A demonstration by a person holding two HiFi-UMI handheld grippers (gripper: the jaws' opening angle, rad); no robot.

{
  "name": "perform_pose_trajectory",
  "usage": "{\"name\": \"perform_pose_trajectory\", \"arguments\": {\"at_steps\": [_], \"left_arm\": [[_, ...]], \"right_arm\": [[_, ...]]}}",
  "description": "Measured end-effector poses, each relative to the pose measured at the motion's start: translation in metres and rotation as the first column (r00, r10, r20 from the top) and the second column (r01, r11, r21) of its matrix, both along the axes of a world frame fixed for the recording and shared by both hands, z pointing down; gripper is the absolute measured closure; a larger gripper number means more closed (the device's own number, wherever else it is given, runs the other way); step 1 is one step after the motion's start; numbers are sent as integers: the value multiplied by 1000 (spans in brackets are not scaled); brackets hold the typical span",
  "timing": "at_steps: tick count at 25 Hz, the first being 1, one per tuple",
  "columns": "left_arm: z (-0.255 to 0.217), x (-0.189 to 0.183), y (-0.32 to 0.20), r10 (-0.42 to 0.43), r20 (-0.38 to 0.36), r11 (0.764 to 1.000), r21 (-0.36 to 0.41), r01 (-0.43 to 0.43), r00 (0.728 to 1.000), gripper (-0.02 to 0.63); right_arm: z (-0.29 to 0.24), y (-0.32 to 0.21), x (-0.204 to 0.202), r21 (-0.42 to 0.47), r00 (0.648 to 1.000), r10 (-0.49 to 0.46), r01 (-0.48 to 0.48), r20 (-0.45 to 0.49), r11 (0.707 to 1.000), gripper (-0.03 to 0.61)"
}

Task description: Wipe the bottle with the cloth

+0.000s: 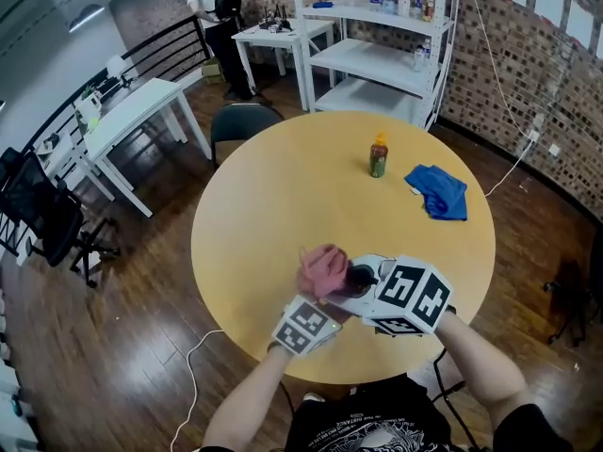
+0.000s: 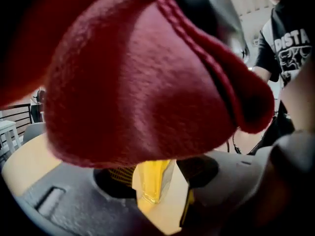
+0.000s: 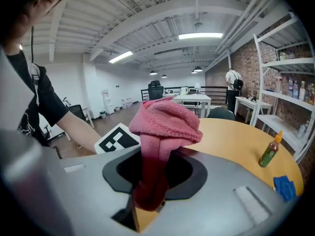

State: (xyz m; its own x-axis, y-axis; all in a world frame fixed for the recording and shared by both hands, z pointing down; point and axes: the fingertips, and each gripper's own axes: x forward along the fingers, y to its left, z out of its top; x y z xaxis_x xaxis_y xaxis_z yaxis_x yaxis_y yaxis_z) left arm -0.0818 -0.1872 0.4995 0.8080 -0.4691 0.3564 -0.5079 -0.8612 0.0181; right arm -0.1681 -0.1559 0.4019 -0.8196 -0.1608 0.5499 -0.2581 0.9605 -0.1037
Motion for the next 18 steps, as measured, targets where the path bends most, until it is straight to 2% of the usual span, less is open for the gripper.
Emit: {"name": "perform_pose_trajectory", "arguments": {"at_steps": [4,6,11,18], "left_arm": [[-3,-5,-2,-13,-22,1000,-13,13,1000,362],[-4,-4,-2,-11,-16,1000,-8,11,1000,361],[-3,0,0,2,19,1000,16,-2,1000,362],[-3,-2,0,-2,7,1000,12,2,1000,362]], "right_arm": [[2,-2,-10,-63,992,-66,59,-104,996,479],[4,2,-12,-50,982,-98,90,-165,995,479],[1,-2,-18,20,959,-140,150,-247,989,479],[23,-12,-25,-42,864,-285,294,-415,955,479]]}}
